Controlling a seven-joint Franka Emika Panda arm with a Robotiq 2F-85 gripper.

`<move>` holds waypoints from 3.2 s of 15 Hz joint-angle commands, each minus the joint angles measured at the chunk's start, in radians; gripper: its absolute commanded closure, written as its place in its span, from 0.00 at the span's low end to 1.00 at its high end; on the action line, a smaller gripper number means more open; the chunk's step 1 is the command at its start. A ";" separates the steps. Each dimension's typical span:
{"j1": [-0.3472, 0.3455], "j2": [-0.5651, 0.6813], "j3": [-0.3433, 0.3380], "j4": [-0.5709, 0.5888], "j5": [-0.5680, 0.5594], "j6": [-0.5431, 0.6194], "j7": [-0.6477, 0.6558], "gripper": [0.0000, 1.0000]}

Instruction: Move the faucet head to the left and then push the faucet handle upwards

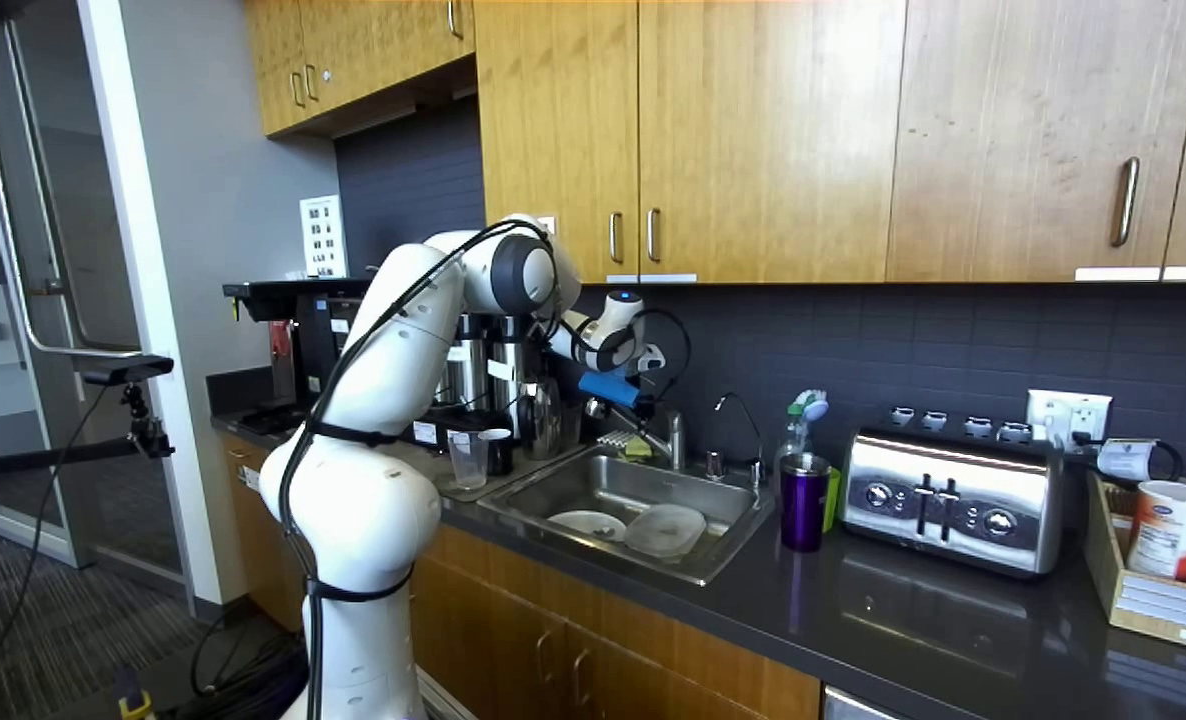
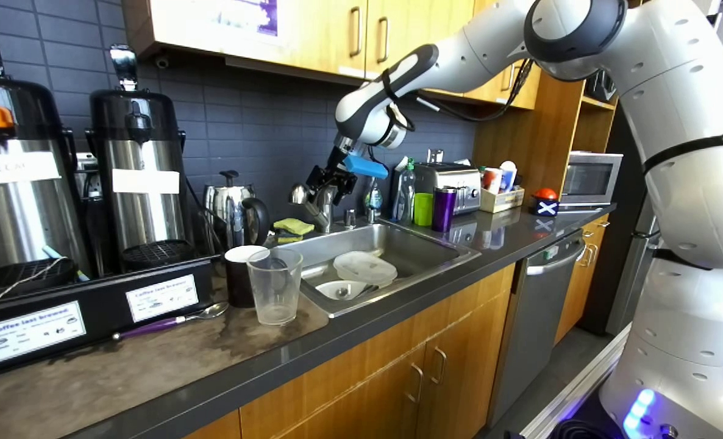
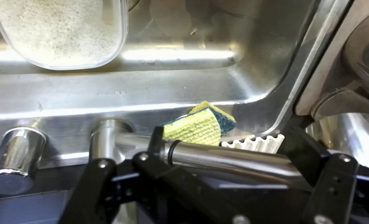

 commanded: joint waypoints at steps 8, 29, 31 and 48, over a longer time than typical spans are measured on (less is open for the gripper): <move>-0.003 0.082 0.024 0.121 0.022 -0.013 0.014 0.00; -0.008 -0.340 -0.071 -0.434 -0.038 -0.074 0.144 0.00; -0.011 -0.386 -0.079 -0.486 -0.048 -0.063 0.141 0.00; -0.014 -0.382 -0.088 -0.428 -0.004 0.076 0.127 0.05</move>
